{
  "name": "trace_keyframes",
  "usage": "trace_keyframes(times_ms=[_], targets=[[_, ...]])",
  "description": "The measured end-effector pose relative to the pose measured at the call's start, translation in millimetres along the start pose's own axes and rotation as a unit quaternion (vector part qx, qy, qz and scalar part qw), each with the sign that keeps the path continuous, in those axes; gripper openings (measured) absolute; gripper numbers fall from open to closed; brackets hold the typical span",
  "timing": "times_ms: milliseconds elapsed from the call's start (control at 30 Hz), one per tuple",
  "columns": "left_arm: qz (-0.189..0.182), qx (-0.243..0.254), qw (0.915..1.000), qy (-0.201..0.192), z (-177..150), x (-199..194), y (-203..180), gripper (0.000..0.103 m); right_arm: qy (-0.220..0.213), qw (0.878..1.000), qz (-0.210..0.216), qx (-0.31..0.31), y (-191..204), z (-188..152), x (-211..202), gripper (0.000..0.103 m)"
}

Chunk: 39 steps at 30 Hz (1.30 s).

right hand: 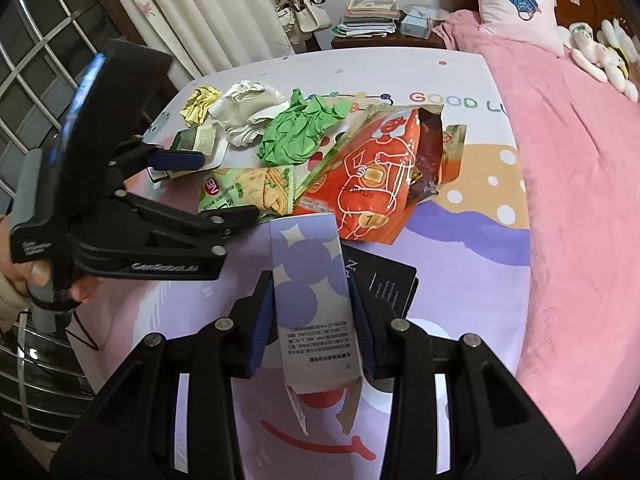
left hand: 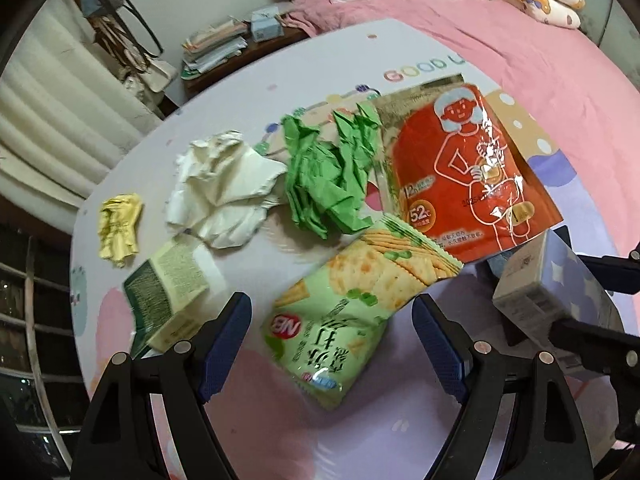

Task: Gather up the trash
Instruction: 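Grasp the green cracker bag with the left tool while the right tool grasps the white-blue box, then carry the cracker bag and white-blue box over the bin and open both tools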

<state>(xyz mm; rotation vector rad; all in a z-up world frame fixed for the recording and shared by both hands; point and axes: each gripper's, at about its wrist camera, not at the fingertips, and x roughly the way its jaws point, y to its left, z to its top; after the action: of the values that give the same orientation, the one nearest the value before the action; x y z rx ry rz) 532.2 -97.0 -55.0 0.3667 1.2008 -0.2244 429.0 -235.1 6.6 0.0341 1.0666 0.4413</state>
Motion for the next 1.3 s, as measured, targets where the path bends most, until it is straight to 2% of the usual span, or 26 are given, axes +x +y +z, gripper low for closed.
trace_keyframes(times_ms=[133,233,300,333,400,433,467,700,933,1133,1300], targets=[[-0.034,-0.004,0.999,0.03,3.0,18.3,-0.6,0.065,0.003,1.0,0.003,0.009,-2.2,-3.4,2.5,0.034],[-0.048,-0.017,0.9982,0.031,4.6,22.9,1.8,0.063,0.004,1.0,0.004,0.012,-2.4,-5.6,2.9,0.034],[-0.064,-0.028,0.9971,0.03,5.4,23.6,5.1,0.05,0.003,1.0,0.004,0.012,-1.4,-6.5,2.7,0.034],[-0.072,-0.033,0.9964,0.03,5.1,23.6,6.2,0.041,0.002,1.0,0.004,0.013,-1.0,-7.0,2.7,0.034],[-0.072,-0.041,0.9962,0.025,4.0,21.0,8.1,0.036,0.001,1.0,0.003,0.016,0.3,-9.2,1.4,0.034],[-0.074,-0.042,0.9961,0.022,2.4,18.9,9.6,0.025,0.001,1.0,0.002,0.017,1.1,-10.0,0.9,0.034],[-0.084,-0.045,0.9952,0.022,1.3,17.5,10.4,0.01,0.0,1.0,0.002,0.018,1.5,-10.5,0.4,0.034],[-0.095,-0.061,0.9935,0.017,-23.3,-0.4,8.0,0.008,-0.008,1.0,-0.004,0.024,14.2,-17.8,-7.7,0.034],[-0.108,-0.089,0.9902,-0.006,-72.1,-50.3,13.9,0.007,-0.02,1.0,-0.007,0.021,50.2,-32.8,-26.8,0.034],[-0.115,-0.1,0.9879,-0.032,-134.3,-104.1,19.1,0.007,-0.034,0.999,-0.019,0.029,95.4,-62.7,-50.2,0.034],[-0.121,-0.094,0.9869,-0.05,-207.9,-149.2,28.2,0.007,-0.044,0.998,-0.024,0.043,140.7,-99.6,-69.6,0.034]])
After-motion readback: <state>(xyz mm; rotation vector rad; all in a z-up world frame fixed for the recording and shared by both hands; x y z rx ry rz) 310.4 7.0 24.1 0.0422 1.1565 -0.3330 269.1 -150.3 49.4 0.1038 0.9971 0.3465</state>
